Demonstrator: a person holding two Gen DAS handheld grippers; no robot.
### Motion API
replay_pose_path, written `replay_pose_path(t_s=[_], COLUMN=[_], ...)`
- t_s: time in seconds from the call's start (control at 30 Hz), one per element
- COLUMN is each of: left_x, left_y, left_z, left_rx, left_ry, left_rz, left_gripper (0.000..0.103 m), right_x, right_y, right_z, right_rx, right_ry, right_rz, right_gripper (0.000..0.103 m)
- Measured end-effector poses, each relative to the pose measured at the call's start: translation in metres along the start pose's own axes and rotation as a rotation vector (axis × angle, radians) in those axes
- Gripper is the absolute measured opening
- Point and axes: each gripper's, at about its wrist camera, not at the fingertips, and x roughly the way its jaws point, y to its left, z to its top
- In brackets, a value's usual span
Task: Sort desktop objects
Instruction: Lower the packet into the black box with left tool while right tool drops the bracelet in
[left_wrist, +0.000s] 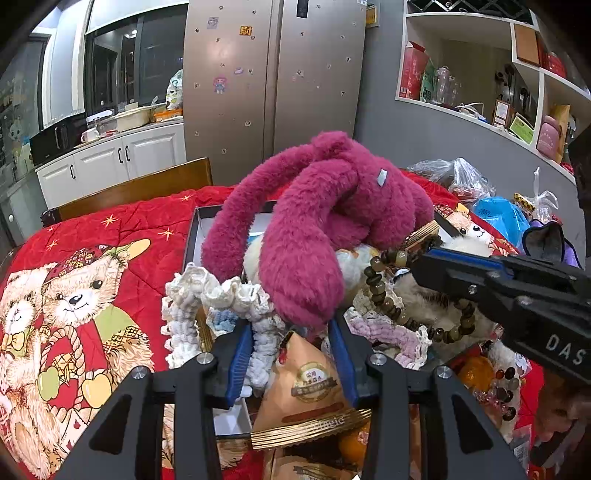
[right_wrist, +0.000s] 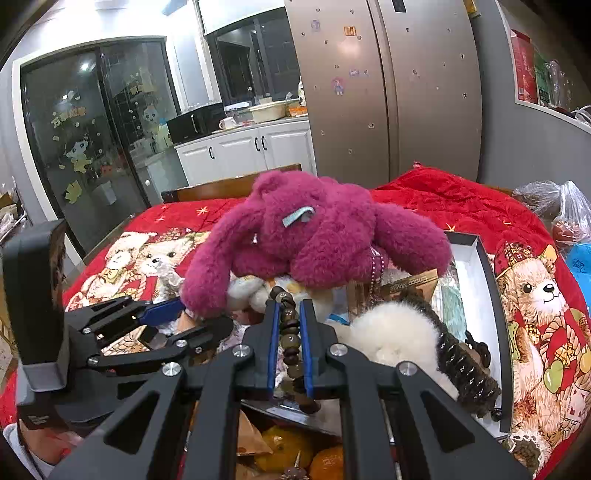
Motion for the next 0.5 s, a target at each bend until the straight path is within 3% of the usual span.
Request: replay_pose_path(t_s=[0.5], left_x=[-0.0018], left_y=[0.0028], left_z=[-0.002], left_rx=[-0.021], left_ry=[0.012], left_rz=[-0.026], left_gripper=[0.045], right_x=[0.0095], right_y=[0.0011], right_z=[-0.0047], right_rx=[-0.013], right_ry=[0.007], right_rz=[-0.042], right_gripper=[0.013])
